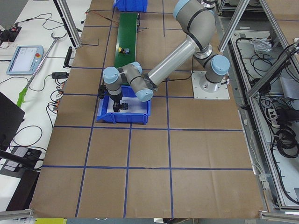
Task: Transport two buttons from left to right
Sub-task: 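Move the left gripper back over the bin to the red-capped button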
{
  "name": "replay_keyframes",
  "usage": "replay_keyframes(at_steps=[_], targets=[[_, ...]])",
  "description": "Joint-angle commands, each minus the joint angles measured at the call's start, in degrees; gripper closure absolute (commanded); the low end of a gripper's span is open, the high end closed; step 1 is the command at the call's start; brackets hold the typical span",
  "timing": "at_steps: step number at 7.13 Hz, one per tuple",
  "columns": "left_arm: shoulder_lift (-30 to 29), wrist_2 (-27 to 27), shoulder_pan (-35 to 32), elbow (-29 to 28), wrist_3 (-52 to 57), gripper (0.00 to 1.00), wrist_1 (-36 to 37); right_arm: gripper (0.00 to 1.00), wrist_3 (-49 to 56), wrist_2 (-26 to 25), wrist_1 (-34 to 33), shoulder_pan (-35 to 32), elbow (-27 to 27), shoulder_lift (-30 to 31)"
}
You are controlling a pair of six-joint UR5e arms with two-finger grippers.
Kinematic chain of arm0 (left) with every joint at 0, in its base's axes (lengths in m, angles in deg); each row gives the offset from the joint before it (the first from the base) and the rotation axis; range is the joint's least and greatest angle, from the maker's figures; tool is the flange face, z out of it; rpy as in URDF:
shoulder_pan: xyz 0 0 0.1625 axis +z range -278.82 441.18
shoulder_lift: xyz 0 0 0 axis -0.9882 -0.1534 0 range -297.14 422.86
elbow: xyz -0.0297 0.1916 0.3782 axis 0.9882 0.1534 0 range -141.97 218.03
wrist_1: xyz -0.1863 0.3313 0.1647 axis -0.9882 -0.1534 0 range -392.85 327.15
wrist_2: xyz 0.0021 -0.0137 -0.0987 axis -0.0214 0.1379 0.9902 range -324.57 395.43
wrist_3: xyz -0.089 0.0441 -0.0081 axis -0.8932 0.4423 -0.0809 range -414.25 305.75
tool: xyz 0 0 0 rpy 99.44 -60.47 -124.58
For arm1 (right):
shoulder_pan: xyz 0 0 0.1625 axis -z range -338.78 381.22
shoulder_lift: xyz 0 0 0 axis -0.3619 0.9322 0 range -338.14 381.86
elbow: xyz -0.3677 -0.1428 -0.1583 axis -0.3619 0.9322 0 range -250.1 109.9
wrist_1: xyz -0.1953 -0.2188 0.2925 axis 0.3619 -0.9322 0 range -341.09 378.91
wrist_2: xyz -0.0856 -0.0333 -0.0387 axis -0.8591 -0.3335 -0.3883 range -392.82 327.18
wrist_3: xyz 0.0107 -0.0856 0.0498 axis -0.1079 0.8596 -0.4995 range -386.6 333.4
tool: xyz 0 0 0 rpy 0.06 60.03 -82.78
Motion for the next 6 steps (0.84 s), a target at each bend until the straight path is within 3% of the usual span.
replay_keyframes(at_steps=[1,2,4,6], targets=[[0.3,-0.3,0.1,0.1,-0.9,0.32,0.0,0.0,0.0,0.0,0.0,0.0,0.0,0.0],[0.3,-0.3,0.2,0.1,-1.2,0.57,0.0,0.0,0.0,0.0,0.0,0.0,0.0,0.0],[0.5,-0.2,0.2,-0.1,-1.6,0.86,-0.2,0.0,0.1,0.0,0.1,0.0,0.1,0.0],[1.1,-0.2,0.4,-2.6,-1.4,0.92,-1.9,0.0,0.1,0.0,0.0,0.0,0.1,0.0]])
